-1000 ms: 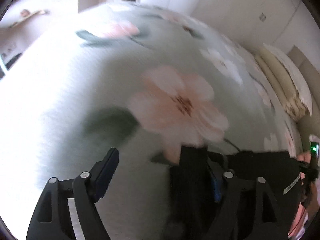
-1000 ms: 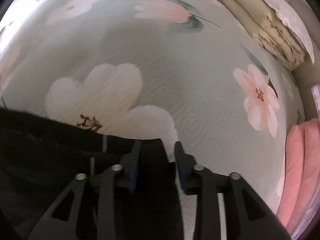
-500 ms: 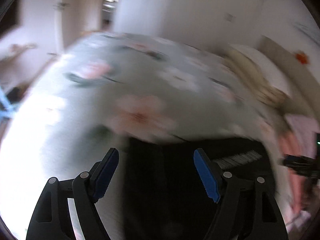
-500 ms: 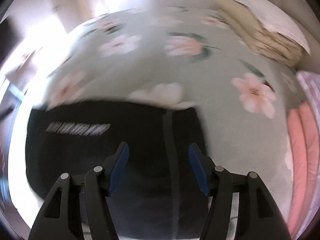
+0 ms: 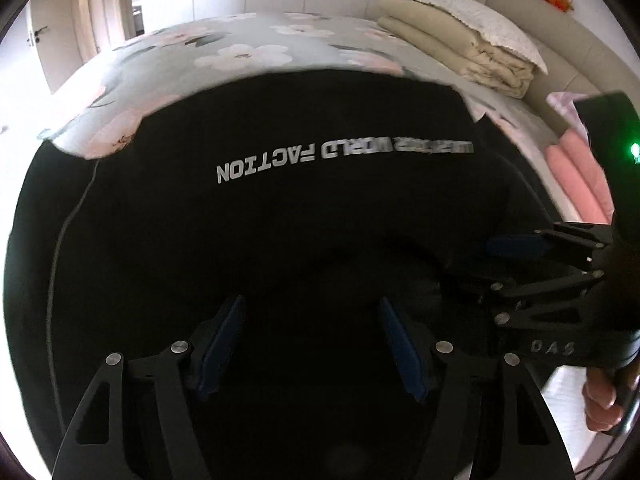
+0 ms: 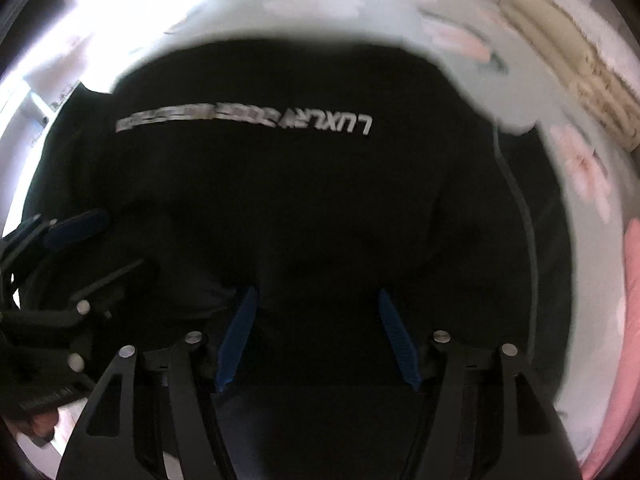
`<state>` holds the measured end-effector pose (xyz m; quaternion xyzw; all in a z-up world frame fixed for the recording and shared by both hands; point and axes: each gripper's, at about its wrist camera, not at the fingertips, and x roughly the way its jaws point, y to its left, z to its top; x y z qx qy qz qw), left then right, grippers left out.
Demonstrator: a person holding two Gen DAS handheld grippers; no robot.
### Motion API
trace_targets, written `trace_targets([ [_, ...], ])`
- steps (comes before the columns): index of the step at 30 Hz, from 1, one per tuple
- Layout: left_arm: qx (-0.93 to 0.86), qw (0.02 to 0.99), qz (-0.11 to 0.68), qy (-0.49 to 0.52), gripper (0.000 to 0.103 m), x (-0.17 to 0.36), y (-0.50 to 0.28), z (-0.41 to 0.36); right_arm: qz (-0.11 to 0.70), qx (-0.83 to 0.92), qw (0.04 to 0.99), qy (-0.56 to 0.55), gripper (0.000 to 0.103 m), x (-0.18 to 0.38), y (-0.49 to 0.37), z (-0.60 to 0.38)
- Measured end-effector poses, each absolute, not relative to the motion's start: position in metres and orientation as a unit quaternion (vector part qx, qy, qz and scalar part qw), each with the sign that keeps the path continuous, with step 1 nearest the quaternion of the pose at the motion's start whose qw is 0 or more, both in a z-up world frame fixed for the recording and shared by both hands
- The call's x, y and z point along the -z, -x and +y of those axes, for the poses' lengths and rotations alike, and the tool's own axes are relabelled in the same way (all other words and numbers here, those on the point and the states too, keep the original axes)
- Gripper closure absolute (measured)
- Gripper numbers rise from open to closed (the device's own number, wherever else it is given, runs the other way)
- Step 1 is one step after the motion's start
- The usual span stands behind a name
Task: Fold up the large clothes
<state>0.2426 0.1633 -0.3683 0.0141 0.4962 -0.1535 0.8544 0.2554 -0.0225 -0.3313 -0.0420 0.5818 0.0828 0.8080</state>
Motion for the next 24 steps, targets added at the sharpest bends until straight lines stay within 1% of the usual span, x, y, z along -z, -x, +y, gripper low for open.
trace_targets([
  [3, 0.148, 0.851, 0.505, 0.005, 0.032, 0.368, -0.251, 0.168, 0.585, -0.085, 0.806, 0.038, 0.037, 0.337, -0.259, -0.022],
  [5, 0.155, 0.848, 0.506, 0.008, 0.032, 0.357, -0.254, 0.166, 0.596, -0.097, 0.796, 0.046, 0.037, 0.325, -0.261, -0.021],
  [7, 0.175, 0.849, 0.498, 0.025, 0.035, 0.336, -0.253, 0.169, 0.593, -0.119, 0.796, 0.035, 0.037, 0.306, -0.262, -0.025],
  [10, 0.173, 0.863, 0.471, 0.064, 0.035, 0.307, -0.262, 0.183, 0.550, -0.138, 0.823, 0.038, 0.037, 0.266, -0.265, -0.031],
  [13, 0.155, 0.860, 0.476, 0.098, 0.035, 0.305, -0.287, 0.189, 0.522, -0.117, 0.844, 0.044, 0.037, 0.248, -0.289, -0.030],
  [15, 0.127, 0.852, 0.500, 0.090, 0.037, 0.321, -0.301, 0.187, 0.536, -0.092, 0.838, 0.034, 0.037, 0.264, -0.311, -0.032],
  [16, 0.118, 0.840, 0.521, 0.093, 0.037, 0.337, -0.311, 0.186, 0.563, -0.075, 0.823, 0.037, 0.037, 0.286, -0.327, -0.034],
  [18, 0.107, 0.826, 0.540, 0.119, 0.038, 0.357, -0.318, 0.188, 0.613, -0.084, 0.786, 0.004, 0.034, 0.334, -0.349, -0.046],
  [19, 0.102, 0.826, 0.540, 0.126, 0.038, 0.365, -0.316, 0.189, 0.616, -0.089, 0.783, -0.020, 0.030, 0.344, -0.353, -0.051],
  [21, 0.097, 0.829, 0.540, 0.105, 0.037, 0.369, -0.315, 0.183, 0.606, -0.094, 0.789, -0.042, 0.028, 0.347, -0.355, -0.057],
  [24, 0.093, 0.836, 0.534, 0.086, 0.036, 0.373, -0.315, 0.179, 0.593, -0.084, 0.800, -0.020, 0.028, 0.346, -0.348, -0.050],
])
